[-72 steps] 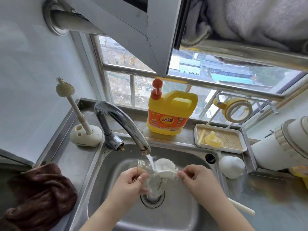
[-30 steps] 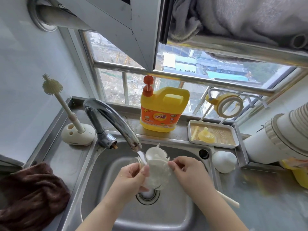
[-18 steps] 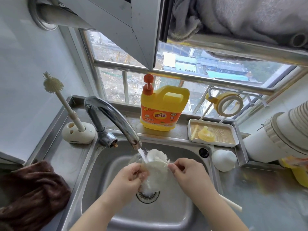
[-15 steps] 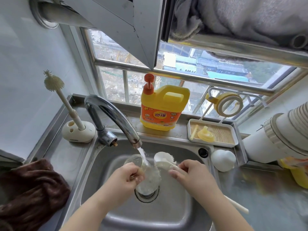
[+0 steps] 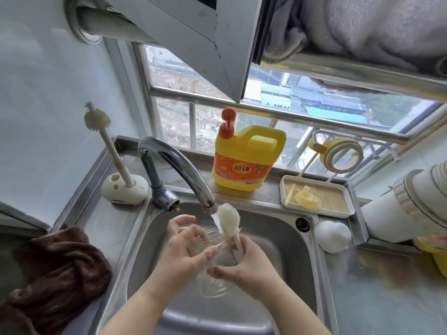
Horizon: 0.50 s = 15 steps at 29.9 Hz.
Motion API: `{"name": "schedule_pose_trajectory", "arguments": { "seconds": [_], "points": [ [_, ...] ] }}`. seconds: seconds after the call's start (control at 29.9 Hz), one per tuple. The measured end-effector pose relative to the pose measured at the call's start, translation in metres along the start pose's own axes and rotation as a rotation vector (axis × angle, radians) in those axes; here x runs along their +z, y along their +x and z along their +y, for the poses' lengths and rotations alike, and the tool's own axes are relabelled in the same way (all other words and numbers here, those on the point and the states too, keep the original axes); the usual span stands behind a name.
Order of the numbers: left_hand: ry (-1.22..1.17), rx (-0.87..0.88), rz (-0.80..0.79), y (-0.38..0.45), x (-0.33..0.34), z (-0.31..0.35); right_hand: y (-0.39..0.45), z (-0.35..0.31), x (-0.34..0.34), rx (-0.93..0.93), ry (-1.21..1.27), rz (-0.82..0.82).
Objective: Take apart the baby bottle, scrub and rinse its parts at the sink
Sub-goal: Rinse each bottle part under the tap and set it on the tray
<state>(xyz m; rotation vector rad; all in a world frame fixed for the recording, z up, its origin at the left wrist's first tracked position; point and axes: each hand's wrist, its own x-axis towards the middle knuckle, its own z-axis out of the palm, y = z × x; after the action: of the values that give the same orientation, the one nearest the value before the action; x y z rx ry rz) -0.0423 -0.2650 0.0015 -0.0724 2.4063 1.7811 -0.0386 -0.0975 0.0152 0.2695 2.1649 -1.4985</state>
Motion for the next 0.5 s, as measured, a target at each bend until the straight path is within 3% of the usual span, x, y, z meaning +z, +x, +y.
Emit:
{"name": "schedule_pose_trajectory", "arguments": {
  "seconds": [0.1, 0.17, 0.27, 0.4, 0.5],
  "points": [
    [-0.18, -0.192, 0.018, -0.008, 0.008, -0.007, -0.009, 0.0, 0.006, -0.014, 0.122, 0.05],
    [-0.38, -0.337, -0.126, -0.01, 0.012, -0.01, -0.014, 0.0, 0.011, -0.037, 0.204, 0.076],
    [-0.536, -0.385, -0.3, -0.014, 0.011, -0.007, -0.021, 0.001, 0.015, -0.051, 0.235, 0.063],
    [-0.508, -0.369, -0.308, -0.014, 0.002, -0.007, -0.025, 0.005, -0.002, -0.017, 0.122, -0.01],
    [-0.305, -0.291, -0.302, -0.01, -0.011, -0.008, -0.027, -0.003, -0.028, -0.006, -0.119, 0.081]
  ]
}}
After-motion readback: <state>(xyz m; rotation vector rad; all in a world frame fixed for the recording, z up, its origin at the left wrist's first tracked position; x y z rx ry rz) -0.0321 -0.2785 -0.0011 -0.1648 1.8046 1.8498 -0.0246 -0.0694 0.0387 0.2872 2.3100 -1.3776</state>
